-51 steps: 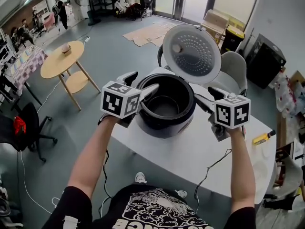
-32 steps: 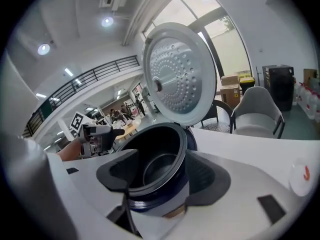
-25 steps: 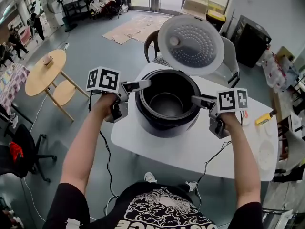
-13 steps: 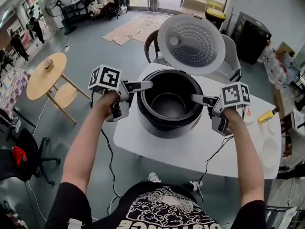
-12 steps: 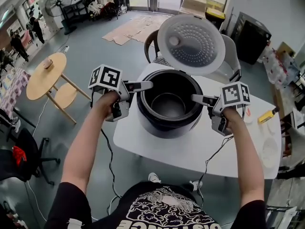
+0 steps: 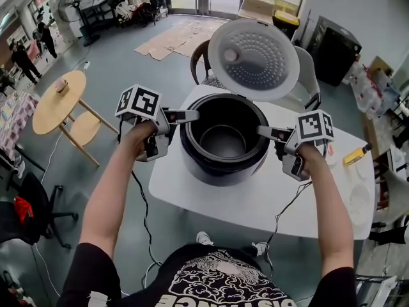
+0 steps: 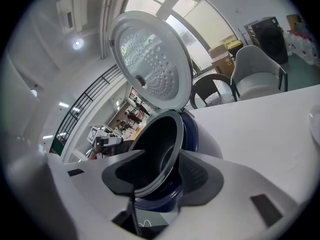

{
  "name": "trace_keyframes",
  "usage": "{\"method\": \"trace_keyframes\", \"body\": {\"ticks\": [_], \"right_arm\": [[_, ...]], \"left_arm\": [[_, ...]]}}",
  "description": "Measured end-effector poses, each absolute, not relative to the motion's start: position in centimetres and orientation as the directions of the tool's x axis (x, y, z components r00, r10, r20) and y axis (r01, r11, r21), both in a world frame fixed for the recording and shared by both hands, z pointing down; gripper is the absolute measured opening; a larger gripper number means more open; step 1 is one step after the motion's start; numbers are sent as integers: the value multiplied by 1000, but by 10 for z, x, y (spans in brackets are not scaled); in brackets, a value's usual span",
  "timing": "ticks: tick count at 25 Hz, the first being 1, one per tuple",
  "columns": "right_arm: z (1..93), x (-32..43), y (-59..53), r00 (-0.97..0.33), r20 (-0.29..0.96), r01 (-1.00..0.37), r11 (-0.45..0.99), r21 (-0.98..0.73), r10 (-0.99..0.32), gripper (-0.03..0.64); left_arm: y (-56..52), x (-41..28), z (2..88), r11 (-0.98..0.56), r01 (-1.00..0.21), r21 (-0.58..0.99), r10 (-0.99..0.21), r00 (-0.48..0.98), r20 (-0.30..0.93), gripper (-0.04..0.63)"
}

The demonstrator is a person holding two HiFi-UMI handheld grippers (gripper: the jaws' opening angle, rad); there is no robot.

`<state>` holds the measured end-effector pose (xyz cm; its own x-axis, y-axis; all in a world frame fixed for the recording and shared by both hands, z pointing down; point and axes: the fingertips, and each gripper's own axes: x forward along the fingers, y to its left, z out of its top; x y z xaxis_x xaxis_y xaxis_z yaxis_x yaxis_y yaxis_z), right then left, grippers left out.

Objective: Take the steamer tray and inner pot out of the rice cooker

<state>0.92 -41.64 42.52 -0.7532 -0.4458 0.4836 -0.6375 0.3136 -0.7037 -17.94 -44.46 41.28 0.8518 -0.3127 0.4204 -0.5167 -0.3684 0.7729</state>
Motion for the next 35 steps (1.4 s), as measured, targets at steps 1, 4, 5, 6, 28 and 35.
{"method": "trace_keyframes", "body": {"ticks": [1, 4, 5, 6, 28, 35], "right_arm": [[426, 10, -417, -751, 486, -640, 307, -705, -447, 210], [428, 13, -418, -738, 498, -653, 295, -697, -456, 182], [427, 14, -419, -735, 501, -657, 294, -694, -458, 175], [427, 14, -419, -732, 504, -660, 293, -691, -459, 169], [431, 23, -423, -694, 494, -661, 191, -726, -524, 63], [420, 23, -420, -680, 486, -663, 176, -728, -550, 58]], "left_arm": [[-444, -180, 414, -364, -519, 773, -308, 851, 426, 255], [-442, -181, 416, -363, -537, 761, -297, 841, 452, 229], [-442, -181, 416, -364, -543, 757, -296, 838, 459, 221], [-442, -181, 415, -364, -547, 754, -297, 835, 463, 214], [-450, -199, 424, -289, -564, 773, -454, 792, 408, 37], [-445, -201, 417, -276, -568, 775, -475, 782, 404, 35]]}}
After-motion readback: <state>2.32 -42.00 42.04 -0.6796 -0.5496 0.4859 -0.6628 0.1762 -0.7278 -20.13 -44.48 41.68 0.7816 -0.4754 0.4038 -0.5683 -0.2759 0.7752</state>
